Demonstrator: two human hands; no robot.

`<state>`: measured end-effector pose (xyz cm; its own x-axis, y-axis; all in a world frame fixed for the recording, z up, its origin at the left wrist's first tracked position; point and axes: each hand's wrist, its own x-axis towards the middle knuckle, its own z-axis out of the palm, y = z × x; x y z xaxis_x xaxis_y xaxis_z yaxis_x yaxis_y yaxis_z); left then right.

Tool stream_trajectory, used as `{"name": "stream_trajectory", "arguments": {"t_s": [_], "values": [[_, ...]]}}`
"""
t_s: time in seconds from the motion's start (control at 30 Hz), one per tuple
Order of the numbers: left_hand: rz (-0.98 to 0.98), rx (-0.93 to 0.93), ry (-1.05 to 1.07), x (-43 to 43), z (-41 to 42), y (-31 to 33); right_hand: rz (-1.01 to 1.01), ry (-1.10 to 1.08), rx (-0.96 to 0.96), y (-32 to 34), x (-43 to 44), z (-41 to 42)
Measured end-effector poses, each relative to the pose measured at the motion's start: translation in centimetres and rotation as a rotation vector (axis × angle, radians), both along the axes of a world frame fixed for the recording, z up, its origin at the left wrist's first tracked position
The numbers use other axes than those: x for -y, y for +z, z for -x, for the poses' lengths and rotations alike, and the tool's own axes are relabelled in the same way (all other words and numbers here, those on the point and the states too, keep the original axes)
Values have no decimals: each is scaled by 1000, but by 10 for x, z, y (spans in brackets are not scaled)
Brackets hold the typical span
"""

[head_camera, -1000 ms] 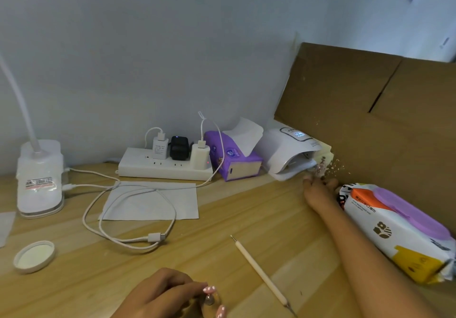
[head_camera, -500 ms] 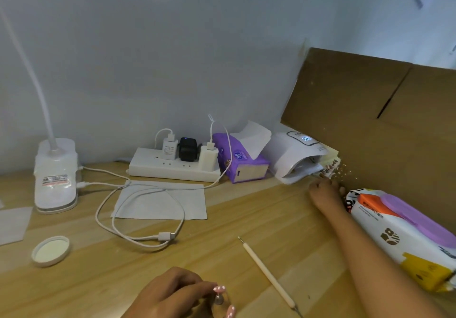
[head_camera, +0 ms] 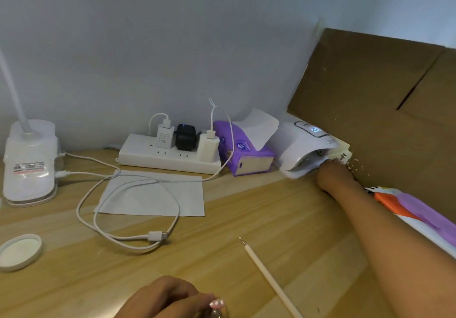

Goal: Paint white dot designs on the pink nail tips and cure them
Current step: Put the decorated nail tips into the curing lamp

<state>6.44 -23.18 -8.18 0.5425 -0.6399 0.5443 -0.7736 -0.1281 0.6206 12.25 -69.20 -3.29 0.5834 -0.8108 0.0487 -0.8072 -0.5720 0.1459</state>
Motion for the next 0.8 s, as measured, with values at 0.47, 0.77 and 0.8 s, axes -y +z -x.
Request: {"name": "stream_trajectory", "arguments": {"t_s": [0.47, 0.77, 0.8], "values": [[-135, -45, -88, -15, -4, 24, -329, 170, 698, -2, -48, 29], [-162, -71, -110, -9, 0, 20, -328, 97, 700, -3, -54, 5], [-163, -79, -115, -8, -3, 20, -292, 114, 689, -3, -54, 4]]}}
